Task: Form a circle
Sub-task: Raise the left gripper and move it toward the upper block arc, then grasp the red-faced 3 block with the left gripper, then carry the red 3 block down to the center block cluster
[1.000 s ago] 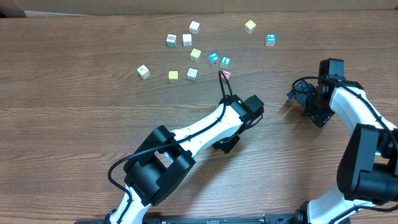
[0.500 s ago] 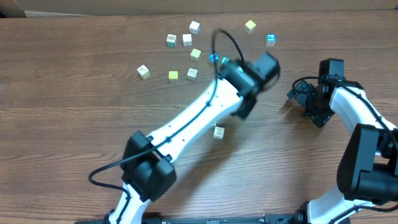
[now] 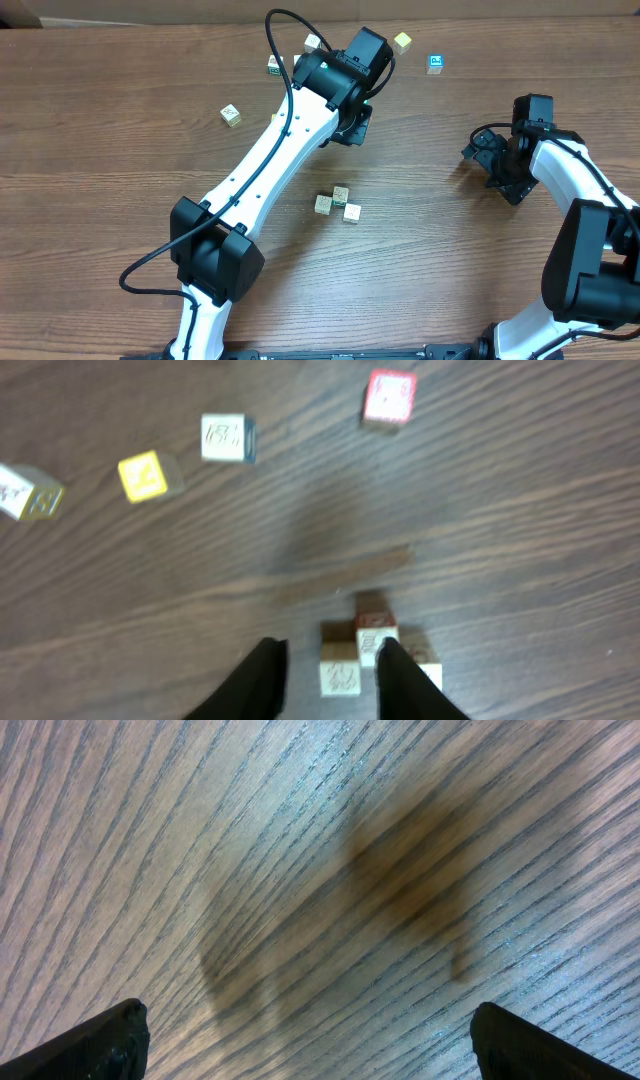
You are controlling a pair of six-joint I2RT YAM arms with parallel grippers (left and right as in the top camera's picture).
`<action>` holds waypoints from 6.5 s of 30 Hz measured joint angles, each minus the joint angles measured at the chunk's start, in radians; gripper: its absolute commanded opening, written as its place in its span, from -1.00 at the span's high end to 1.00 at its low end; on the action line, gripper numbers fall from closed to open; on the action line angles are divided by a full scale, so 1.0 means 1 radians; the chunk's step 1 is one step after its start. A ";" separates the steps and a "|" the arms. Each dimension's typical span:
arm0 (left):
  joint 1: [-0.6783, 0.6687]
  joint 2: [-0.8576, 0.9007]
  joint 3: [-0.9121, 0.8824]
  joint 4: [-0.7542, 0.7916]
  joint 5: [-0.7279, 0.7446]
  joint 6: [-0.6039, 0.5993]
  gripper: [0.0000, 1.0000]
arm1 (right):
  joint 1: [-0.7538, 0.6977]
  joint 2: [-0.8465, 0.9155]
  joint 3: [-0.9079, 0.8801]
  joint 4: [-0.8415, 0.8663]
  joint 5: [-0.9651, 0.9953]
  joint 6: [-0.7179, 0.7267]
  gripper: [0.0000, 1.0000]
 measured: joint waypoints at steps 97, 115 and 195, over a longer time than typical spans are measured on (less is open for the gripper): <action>0.029 0.347 -0.002 0.512 0.088 0.101 0.22 | 0.000 0.000 0.000 0.006 0.000 0.000 -1.00; 0.027 0.347 -0.002 0.469 0.090 0.100 -0.03 | 0.000 0.000 0.000 0.010 0.000 0.000 -1.00; 0.145 -0.371 -0.305 -0.333 0.185 0.234 0.65 | 0.000 0.000 0.000 0.010 0.000 0.000 -1.00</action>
